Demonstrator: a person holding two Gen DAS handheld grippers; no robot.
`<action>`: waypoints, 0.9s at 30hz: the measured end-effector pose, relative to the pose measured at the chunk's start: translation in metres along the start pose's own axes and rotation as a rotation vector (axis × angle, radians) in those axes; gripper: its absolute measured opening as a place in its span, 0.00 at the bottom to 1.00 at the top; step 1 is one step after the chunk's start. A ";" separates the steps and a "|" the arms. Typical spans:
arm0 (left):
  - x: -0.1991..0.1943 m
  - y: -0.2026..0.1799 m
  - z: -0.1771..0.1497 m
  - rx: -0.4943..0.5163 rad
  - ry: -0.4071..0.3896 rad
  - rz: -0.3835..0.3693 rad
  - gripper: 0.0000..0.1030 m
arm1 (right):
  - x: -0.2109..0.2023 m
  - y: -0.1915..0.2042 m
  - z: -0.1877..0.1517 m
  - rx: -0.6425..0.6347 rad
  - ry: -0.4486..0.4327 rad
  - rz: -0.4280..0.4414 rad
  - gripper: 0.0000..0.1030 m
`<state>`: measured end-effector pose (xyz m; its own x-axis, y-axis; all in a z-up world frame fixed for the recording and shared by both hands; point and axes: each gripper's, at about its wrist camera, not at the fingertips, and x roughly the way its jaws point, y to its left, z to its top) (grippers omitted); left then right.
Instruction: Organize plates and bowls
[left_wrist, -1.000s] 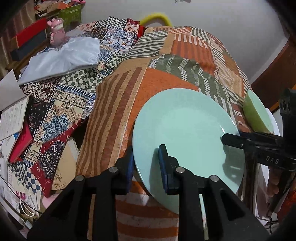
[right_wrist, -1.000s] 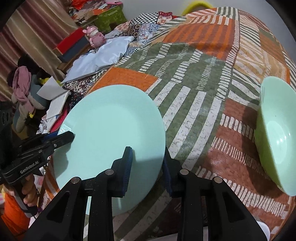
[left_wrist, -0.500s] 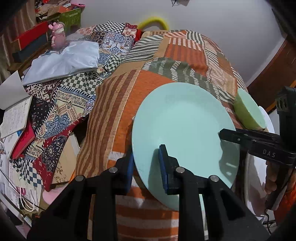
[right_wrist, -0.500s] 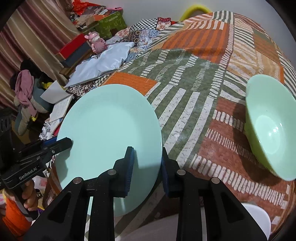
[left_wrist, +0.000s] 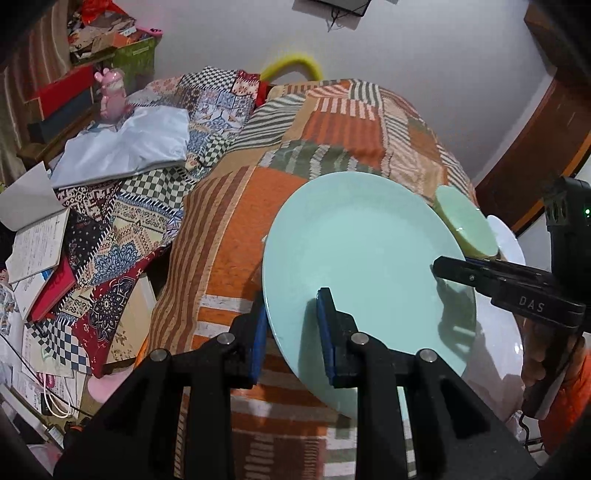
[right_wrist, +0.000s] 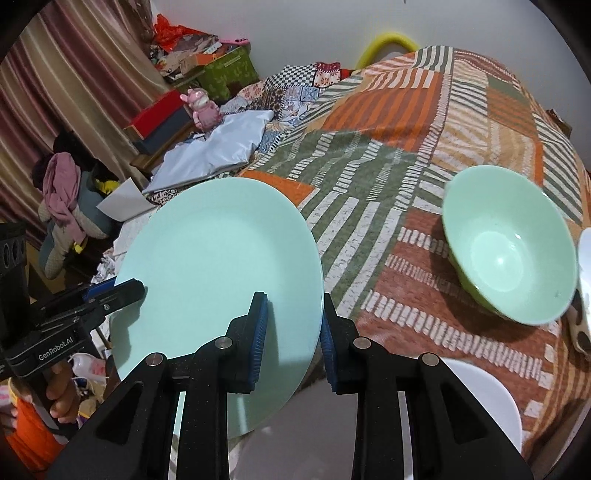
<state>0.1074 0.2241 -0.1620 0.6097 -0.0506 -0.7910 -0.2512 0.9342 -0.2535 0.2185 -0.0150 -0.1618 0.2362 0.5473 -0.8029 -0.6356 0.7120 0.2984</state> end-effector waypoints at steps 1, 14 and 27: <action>-0.002 -0.003 0.000 0.002 -0.004 -0.003 0.23 | -0.004 -0.001 -0.003 0.001 -0.004 -0.001 0.24; -0.020 -0.037 -0.013 0.038 -0.029 -0.057 0.23 | -0.038 -0.013 -0.029 0.038 -0.037 -0.029 0.24; -0.020 -0.072 -0.028 0.073 -0.016 -0.107 0.23 | -0.066 -0.033 -0.057 0.086 -0.066 -0.065 0.24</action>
<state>0.0921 0.1474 -0.1436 0.6420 -0.1463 -0.7526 -0.1289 0.9470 -0.2941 0.1821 -0.1001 -0.1483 0.3243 0.5244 -0.7873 -0.5523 0.7807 0.2924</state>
